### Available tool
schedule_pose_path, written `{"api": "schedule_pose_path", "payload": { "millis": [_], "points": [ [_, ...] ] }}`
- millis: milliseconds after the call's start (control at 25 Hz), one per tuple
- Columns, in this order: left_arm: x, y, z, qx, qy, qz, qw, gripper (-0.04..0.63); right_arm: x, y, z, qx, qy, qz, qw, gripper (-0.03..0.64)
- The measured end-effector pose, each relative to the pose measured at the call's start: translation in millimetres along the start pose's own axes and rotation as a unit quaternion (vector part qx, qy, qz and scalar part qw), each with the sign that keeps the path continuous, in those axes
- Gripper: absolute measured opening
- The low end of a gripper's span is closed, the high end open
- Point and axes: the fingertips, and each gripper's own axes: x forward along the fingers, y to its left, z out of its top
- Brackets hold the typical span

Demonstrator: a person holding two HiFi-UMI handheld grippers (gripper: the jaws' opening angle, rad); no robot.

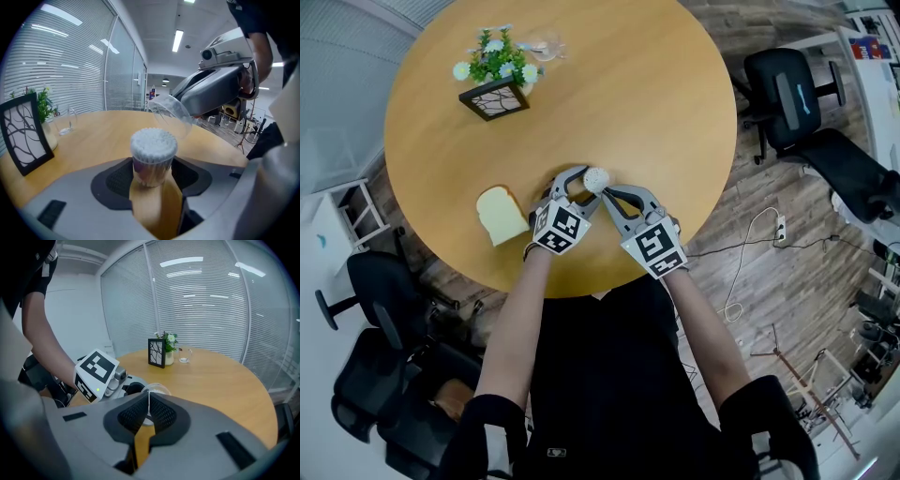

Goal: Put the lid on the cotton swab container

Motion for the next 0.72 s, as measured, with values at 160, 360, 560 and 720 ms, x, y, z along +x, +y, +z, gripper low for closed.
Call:
{"api": "schedule_pose_path", "payload": {
  "millis": [160,360,560,720],
  "points": [
    [-0.8,-0.1,-0.5,0.003,0.0,0.002,1.0,0.253,8.1,1.0,-1.3,-0.004,0.012,-0.002,1.0,0.005],
    [0.3,-0.8,-2.0,0.005,0.001,0.001,1.0,0.253,20.3,1.3,-4.0,-0.006,0.034,-0.004,0.999,0.005],
    [-0.1,-0.9,-2.2,0.006,0.002,0.0,1.0,0.253,27.1,0.5,-6.4,-0.005,0.048,-0.005,0.999,0.005],
    [0.7,-0.4,-2.5,0.008,0.001,0.002,1.0,0.252,29.4,-1.9,-9.0,-0.004,0.061,-0.011,0.998,0.005]
  ]
}}
